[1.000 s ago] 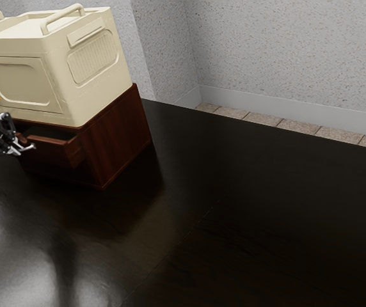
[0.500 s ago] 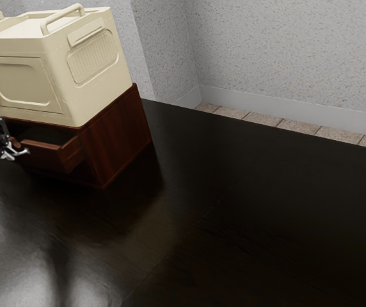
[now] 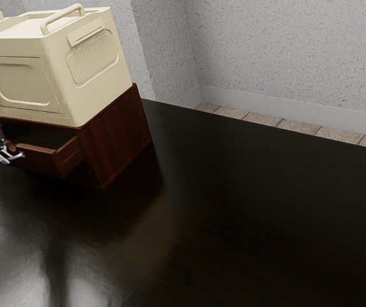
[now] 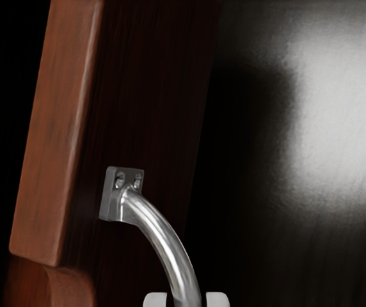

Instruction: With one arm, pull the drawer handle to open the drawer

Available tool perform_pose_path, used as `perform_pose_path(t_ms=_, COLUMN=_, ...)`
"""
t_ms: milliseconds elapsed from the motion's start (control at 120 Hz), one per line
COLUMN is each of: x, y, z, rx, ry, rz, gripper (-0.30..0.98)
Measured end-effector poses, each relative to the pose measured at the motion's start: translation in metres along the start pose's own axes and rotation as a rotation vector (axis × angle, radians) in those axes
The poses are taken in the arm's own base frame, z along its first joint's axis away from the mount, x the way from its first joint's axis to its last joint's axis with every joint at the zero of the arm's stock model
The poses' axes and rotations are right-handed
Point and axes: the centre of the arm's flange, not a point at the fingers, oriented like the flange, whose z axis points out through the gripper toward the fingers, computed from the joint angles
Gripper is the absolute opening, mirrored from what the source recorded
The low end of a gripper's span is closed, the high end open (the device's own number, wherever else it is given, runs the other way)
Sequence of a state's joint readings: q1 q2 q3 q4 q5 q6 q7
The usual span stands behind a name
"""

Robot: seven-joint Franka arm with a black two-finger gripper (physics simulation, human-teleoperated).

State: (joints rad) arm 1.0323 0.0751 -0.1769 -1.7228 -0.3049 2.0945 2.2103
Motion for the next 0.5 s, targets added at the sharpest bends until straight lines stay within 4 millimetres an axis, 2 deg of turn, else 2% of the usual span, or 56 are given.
perform_pose_path(t_ms=500, x=-0.001, y=0.016, z=-0.008, rx=-0.008, ry=-0.010, rz=0.001, gripper=-0.04)
